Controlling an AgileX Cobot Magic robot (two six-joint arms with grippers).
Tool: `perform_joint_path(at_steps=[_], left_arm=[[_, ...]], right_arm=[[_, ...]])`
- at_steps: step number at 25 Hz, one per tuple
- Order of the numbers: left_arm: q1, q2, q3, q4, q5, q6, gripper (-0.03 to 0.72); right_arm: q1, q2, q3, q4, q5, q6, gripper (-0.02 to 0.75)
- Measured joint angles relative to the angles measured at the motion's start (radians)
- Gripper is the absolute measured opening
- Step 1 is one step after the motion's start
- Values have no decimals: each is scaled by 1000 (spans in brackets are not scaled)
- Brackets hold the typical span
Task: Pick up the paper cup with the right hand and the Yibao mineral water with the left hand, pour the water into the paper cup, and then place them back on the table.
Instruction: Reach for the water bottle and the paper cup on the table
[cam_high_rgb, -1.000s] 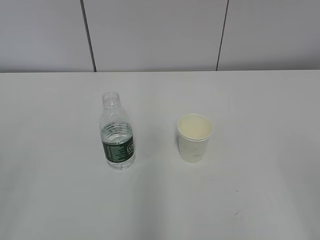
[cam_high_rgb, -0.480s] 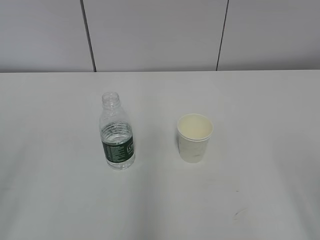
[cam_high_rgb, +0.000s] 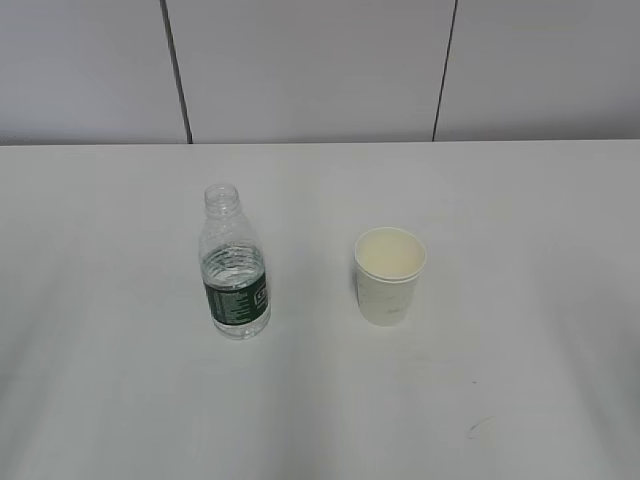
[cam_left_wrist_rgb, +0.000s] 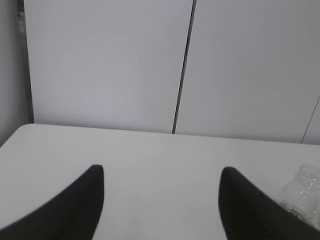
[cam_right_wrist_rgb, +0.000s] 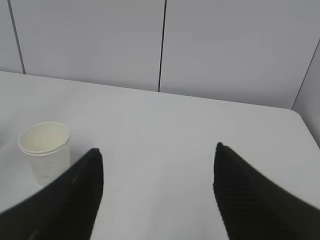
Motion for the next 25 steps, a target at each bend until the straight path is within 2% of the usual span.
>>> perform_joint_path(at_steps=[4, 9, 17, 25], left_arm=[[0, 106, 0, 3, -40, 0, 449], [0, 213, 2, 63, -112, 1, 449], [2, 333, 2, 87, -225, 1, 449], [2, 468, 2, 91, -314, 1, 449]], right_arm=[[0, 66, 0, -4, -39, 0, 534], [0, 152, 9, -8, -123, 0, 533], [0, 292, 60, -12, -324, 0, 533], [0, 384, 60, -12, -393, 0, 533]])
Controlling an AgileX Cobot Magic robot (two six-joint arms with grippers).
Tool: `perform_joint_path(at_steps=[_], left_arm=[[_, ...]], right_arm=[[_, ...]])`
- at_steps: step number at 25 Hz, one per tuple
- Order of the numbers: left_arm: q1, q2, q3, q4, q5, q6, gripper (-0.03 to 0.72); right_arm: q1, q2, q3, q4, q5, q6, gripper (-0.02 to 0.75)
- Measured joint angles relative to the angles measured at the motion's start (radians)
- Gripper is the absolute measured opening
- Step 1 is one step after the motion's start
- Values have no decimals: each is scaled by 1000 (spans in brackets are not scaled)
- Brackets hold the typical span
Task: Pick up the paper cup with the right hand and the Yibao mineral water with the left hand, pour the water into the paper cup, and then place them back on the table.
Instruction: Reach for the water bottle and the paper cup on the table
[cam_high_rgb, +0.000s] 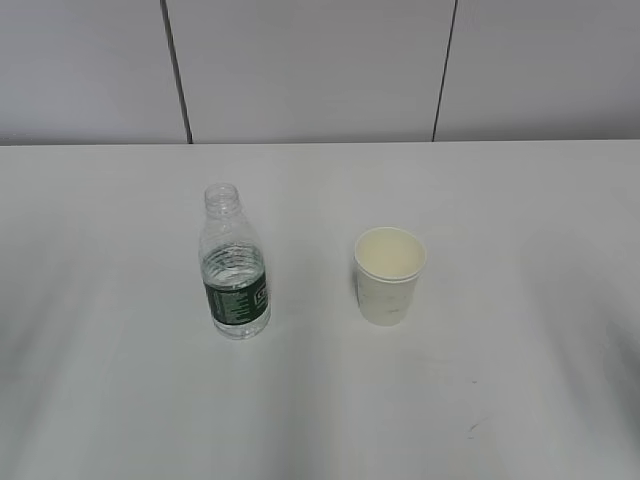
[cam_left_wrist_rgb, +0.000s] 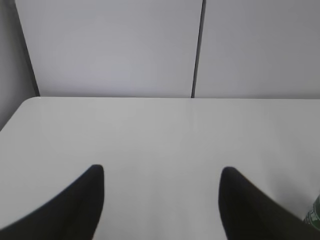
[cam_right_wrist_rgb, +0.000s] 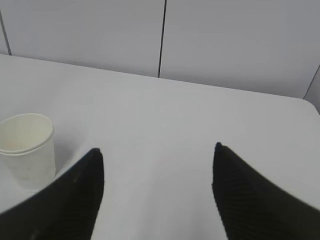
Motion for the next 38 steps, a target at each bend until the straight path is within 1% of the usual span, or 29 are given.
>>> perform_joint_path(at_steps=[6, 12, 22, 31, 36, 38], left_arm=[[0, 54, 0, 0, -74, 0, 449], [0, 96, 0, 0, -109, 0, 449], [0, 223, 0, 0, -232, 0, 449], [0, 423, 0, 0, -340, 0, 449], [0, 537, 0, 2, -469, 0, 449], [0, 592, -2, 27, -529, 0, 449]], right_arm=[[0, 86, 0, 0, -70, 0, 533], [0, 178, 0, 0, -157, 0, 533], [0, 365, 0, 0, -347, 0, 533], [0, 602, 0, -3, -568, 0, 533], [0, 740, 0, -62, -667, 0, 533], [0, 805, 0, -105, -726, 9, 533]])
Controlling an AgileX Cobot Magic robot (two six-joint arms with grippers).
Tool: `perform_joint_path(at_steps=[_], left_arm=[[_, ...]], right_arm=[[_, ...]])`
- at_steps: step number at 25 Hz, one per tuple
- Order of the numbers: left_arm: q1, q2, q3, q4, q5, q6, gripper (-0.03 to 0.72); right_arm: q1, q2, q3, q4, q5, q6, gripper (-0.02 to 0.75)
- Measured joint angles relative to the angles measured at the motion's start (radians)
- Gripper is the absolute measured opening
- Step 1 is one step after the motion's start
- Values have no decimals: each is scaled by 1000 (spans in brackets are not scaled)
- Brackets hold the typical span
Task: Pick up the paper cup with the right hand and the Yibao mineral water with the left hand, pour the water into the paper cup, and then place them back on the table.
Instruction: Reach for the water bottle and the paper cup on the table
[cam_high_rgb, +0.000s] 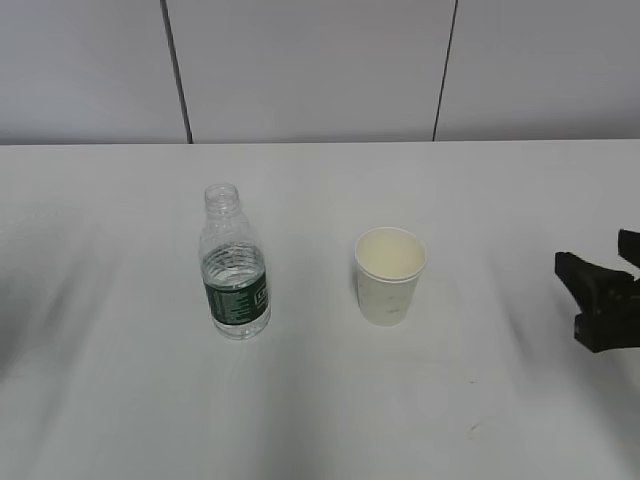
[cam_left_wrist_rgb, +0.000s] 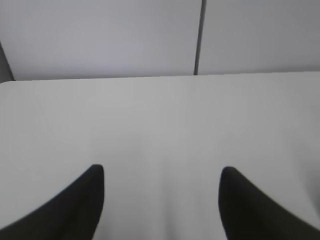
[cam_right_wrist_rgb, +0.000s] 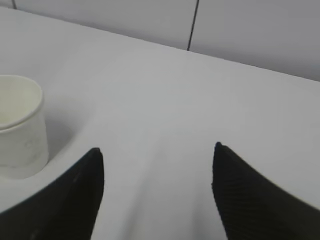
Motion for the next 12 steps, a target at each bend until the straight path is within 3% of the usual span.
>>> perform_joint_path(at_steps=[6, 12], left_arm=[[0, 168, -4, 146, -70, -26, 449], [0, 271, -5, 202, -150, -31, 449]], right_arm=[[0, 188, -8, -65, -143, 34, 533], [0, 373, -12, -143, -340, 35, 533]])
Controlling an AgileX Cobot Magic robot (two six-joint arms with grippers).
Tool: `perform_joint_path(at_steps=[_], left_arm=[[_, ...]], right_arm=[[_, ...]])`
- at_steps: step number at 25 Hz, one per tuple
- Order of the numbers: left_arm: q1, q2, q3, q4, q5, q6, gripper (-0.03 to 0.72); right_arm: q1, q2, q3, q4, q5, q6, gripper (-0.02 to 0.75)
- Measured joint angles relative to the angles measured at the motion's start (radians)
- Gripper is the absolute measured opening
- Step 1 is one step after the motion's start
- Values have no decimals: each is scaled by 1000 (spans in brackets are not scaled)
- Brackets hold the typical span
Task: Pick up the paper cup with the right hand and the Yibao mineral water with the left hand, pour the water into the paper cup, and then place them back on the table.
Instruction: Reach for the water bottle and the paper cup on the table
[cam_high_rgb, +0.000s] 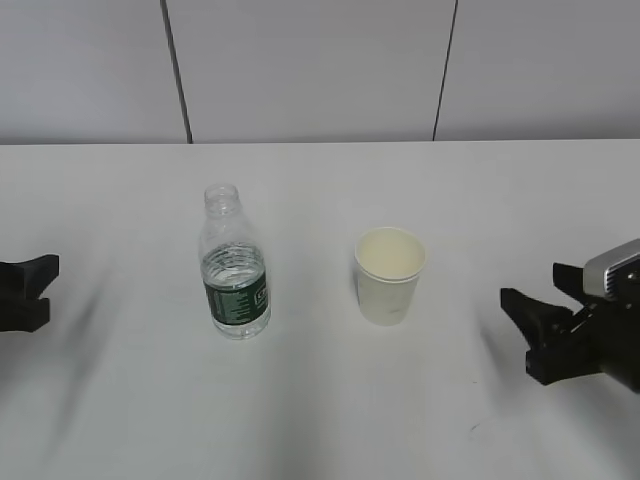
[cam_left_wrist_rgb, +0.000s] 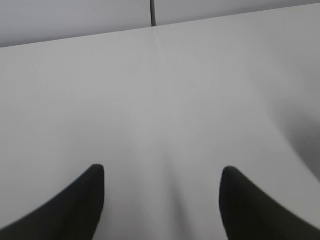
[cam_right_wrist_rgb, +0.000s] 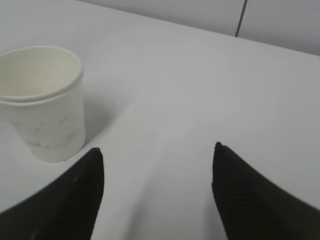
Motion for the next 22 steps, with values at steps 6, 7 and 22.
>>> perform_joint_path(at_steps=[6, 7, 22], left_arm=[[0, 111, -3, 115, -128, -4, 449], [0, 129, -4, 143, -162, -4, 449], [0, 390, -10, 219, -382, -8, 449]], right_arm=[[0, 132, -7, -75, -23, 0, 533], [0, 140, -7, -85, -23, 0, 533], [0, 171, -109, -266, -30, 0, 533]])
